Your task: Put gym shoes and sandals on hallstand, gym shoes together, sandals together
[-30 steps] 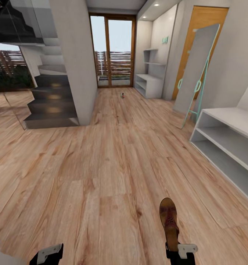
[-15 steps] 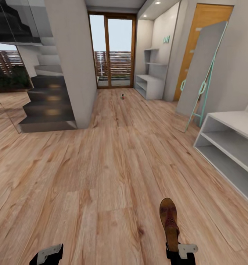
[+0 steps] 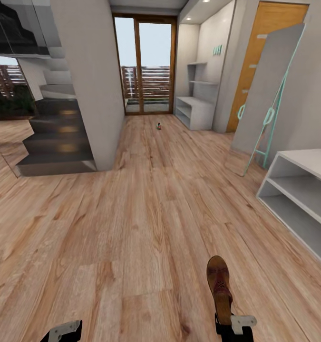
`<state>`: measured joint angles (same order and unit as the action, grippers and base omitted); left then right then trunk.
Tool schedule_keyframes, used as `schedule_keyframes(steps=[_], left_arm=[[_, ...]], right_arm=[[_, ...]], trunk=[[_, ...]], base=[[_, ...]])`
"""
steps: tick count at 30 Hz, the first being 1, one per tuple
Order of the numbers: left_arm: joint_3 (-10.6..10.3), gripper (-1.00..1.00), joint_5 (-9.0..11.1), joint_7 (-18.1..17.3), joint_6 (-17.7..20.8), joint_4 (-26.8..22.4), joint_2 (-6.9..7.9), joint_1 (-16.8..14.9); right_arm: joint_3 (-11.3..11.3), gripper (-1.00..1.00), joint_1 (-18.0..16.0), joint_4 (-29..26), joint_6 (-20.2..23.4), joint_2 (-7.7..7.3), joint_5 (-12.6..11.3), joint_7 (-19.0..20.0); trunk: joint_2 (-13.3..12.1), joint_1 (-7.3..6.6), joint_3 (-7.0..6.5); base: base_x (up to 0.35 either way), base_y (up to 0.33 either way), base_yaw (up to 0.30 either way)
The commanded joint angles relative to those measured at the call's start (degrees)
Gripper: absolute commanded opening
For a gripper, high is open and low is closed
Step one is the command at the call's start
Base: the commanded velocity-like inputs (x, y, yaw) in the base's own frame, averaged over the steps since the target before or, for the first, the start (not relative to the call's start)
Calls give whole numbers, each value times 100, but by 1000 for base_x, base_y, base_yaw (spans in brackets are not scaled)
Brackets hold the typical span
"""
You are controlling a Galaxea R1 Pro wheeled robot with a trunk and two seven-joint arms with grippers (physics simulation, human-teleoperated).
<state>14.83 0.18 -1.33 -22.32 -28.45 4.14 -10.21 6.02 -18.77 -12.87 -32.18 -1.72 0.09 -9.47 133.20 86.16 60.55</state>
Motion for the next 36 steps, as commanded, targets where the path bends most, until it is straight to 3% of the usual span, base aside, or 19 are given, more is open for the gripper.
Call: schedule_keyframes(steps=[1,11,18,25,36], left_arm=[[10,100,-1,-14,-18,18,-2,-4],[-24,100,-32,-16,-141,95,-16,-3],[-299,100,-35,-10,-149,102,-12,0],[-400,100,-29,0,-161,103,-4,-1],[-387,100,13,3,-167,103,11,-4]], right_arm=[[48,-100,-4,3,-8,-3,-10,-41],[42,-100,-4,4,0,-75,-35,-21],[38,-100,-4,4,1,-227,-52,-22],[40,-100,-4,7,1,-211,-53,-35],[33,-100,-4,-2,1,-197,-53,-53]], trunk=[[1,2,4],[1,2,4],[1,2,4],[1,2,4],[1,2,4]], base=[[339,0,0],[339,0,0],[339,0,0],[339,0,0],[339,0,0]])
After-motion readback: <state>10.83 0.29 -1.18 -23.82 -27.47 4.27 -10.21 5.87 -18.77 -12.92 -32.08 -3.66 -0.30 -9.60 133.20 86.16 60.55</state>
